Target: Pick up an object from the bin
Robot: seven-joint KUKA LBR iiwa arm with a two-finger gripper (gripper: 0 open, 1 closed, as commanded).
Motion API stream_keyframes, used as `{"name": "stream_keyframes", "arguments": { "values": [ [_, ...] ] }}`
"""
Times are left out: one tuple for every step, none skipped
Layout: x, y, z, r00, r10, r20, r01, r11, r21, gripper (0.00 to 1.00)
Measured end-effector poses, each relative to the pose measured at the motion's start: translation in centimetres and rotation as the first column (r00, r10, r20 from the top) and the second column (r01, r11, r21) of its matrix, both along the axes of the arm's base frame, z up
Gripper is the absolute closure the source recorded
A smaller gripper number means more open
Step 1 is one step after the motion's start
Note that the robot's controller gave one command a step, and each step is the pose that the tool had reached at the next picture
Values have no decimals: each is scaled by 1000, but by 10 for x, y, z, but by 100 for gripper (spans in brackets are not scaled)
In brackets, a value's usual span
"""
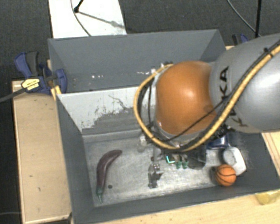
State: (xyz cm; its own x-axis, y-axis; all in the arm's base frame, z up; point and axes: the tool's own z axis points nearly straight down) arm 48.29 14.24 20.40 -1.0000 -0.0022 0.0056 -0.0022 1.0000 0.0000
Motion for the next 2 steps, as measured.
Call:
{"name": "stream_keyframes", "arguments": {
  "values": [
    [2,-1,4,1000,-5,8,5,1000,1,0],
    [11,15,-39,998,68,14,-68,998,2,0]
  ]
}}
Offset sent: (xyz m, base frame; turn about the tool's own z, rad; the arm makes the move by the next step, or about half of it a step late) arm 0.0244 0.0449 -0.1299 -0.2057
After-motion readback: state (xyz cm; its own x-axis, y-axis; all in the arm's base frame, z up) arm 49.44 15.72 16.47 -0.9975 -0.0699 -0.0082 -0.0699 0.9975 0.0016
